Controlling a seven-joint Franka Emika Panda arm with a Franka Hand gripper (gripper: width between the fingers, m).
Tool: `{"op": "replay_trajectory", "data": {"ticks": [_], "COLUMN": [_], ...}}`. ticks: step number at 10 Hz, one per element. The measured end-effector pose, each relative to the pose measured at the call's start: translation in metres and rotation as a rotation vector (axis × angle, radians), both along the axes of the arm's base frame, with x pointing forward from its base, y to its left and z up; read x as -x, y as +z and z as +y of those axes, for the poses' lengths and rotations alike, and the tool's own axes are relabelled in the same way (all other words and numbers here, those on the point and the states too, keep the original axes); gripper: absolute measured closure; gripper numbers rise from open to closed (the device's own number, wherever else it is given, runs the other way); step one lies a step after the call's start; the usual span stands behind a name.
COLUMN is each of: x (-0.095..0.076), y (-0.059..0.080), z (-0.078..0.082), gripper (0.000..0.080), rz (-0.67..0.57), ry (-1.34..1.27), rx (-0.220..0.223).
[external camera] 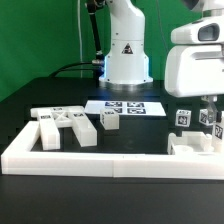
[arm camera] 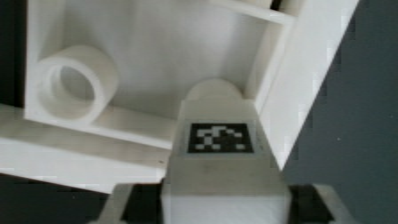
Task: Assemble chair
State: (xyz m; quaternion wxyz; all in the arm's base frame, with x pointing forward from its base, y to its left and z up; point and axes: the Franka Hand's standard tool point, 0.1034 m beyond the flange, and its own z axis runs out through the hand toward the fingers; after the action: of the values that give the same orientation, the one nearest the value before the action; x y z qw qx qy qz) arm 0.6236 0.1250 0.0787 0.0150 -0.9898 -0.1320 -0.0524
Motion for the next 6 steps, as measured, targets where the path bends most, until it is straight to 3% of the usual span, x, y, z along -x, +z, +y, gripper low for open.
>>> {"op": "replay_trajectory", "data": {"ticks": [1,6], "x": [0.0001,-0.0023], "y": [0.0,-0.0005], "z": [0.0003,-0.001], "gripper": [0.0511,0.0511], "rz": [0.002,0.025], "ry": [-0.034,-0.637], "rx": [-0.005,-0.072]}}
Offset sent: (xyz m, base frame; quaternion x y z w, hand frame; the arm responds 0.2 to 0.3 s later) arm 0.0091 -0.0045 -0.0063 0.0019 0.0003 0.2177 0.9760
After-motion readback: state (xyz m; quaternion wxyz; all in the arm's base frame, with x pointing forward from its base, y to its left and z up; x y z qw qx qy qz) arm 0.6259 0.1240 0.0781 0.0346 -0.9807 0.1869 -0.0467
